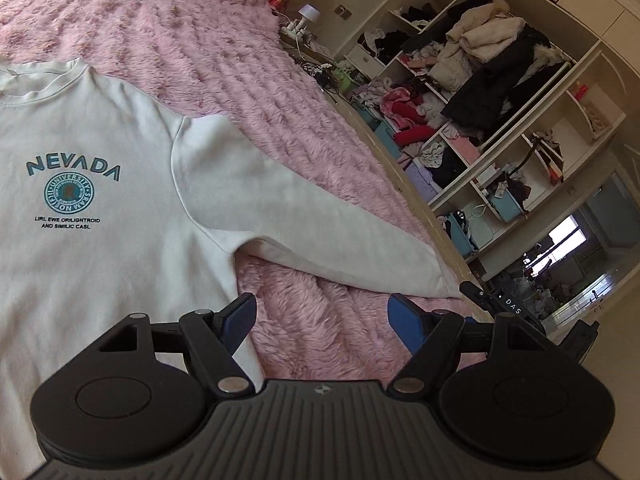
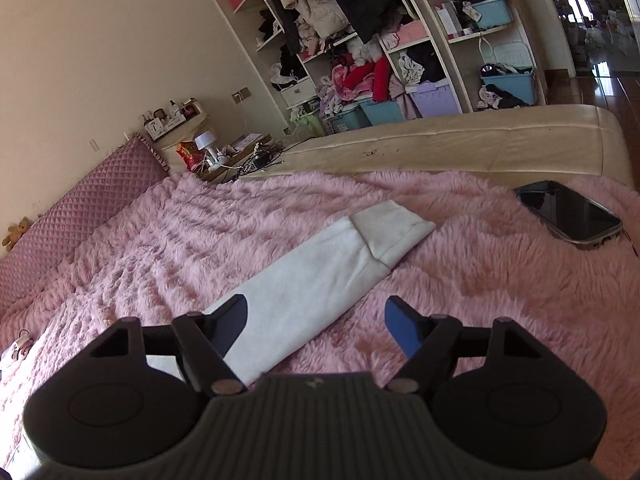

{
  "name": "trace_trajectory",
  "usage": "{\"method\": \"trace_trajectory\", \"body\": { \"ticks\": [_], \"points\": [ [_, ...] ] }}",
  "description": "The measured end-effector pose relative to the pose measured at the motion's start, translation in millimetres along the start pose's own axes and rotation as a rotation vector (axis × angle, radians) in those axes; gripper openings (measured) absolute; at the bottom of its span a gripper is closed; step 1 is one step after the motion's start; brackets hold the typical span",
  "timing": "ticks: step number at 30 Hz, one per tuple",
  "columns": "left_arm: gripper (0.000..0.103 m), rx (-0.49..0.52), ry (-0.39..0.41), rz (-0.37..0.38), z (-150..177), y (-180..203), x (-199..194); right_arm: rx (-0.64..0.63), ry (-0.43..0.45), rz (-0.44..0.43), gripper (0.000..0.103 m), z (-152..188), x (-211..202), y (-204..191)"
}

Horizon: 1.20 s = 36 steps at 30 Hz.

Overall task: Fold small clothes
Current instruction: 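Grasp the sleeve cuff with the right gripper and lift it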

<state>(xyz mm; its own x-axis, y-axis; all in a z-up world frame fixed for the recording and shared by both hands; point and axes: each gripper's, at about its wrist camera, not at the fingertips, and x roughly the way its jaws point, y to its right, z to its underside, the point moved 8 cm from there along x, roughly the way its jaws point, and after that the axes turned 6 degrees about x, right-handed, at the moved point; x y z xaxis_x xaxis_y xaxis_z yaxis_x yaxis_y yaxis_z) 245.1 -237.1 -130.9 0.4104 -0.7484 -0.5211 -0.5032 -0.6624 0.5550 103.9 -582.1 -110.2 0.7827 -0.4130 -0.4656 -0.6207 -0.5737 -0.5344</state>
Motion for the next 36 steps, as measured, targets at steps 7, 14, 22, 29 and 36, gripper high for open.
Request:
{"method": "trace_trajectory", "body": {
  "ticks": [7, 14, 22, 29, 36],
  "points": [
    [0.087, -0.085, 0.008, 0.034, -13.0, -21.0, 56.4, 0.239, -0.001, 0.021, 0.058, -8.6, 66.4, 45.8],
    [0.087, -0.137, -0.06, 0.031, -5.3, -29.6, 101.1, 0.299, 0.06, -0.007, 0.061, -30.2, 99.2, 50.4],
    [0.089, -0.101, -0.085, 0.009, 2.3, -29.8, 109.0, 0.375, 0.028, -0.008, 0.003, -39.6, 111.1, 63.2],
    [0.088, -0.124, -0.071, 0.022, -14.7, -31.9, 93.2, 0.345, 0.041, -0.048, 0.002, -58.9, 86.3, 28.1],
    [0.088, -0.116, 0.035, 0.003, -27.2, -47.3, 6.2, 0.251, 0.025, -0.215, 0.002, -64.3, 44.7, -86.7]
  ]
}}
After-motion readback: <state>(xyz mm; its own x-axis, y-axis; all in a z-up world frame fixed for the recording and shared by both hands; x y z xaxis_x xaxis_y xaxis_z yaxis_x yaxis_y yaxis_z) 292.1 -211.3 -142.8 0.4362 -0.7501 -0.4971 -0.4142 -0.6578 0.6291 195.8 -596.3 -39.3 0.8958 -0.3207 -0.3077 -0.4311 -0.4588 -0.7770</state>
